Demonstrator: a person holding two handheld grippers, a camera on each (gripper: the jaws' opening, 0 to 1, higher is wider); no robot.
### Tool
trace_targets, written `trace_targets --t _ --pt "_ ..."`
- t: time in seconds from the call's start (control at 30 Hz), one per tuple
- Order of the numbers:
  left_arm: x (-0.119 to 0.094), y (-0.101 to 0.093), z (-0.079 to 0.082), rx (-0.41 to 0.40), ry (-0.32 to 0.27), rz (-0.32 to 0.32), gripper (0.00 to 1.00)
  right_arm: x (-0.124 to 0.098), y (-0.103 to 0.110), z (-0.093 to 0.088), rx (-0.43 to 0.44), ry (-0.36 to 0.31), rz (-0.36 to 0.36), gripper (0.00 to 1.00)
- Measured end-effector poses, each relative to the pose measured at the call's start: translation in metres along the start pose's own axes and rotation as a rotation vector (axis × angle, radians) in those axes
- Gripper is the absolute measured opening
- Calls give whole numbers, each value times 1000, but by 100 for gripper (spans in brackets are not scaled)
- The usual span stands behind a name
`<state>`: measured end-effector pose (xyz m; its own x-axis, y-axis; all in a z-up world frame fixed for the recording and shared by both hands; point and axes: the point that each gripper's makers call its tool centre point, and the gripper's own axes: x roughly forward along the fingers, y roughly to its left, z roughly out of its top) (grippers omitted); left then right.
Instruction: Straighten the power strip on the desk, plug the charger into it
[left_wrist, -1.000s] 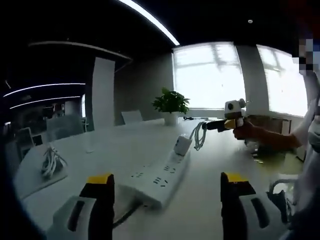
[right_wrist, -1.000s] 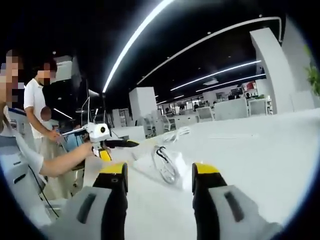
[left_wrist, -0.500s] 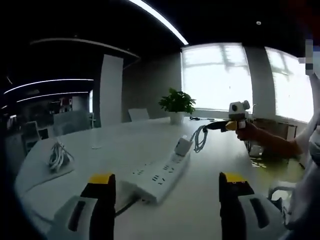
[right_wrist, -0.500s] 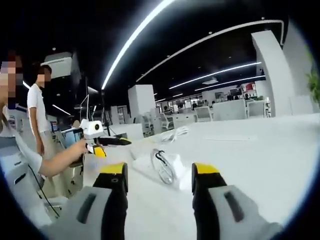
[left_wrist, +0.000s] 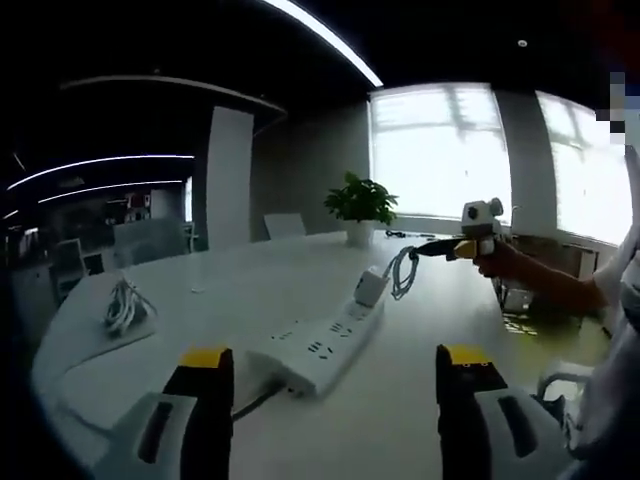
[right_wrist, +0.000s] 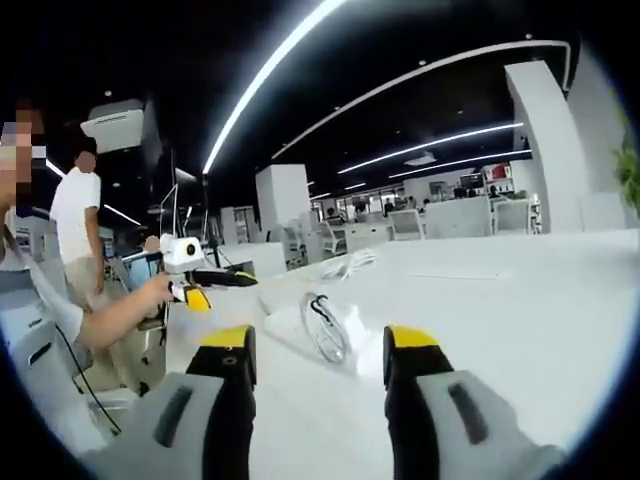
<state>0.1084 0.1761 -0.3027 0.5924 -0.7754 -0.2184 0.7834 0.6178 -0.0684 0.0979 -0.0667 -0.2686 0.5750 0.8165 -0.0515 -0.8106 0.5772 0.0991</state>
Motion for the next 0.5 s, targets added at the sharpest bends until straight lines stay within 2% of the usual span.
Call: trace_targets --t 0.5 --pt "-2 -2 1 17 1 6 84 2 0 0 3 1 2 49"
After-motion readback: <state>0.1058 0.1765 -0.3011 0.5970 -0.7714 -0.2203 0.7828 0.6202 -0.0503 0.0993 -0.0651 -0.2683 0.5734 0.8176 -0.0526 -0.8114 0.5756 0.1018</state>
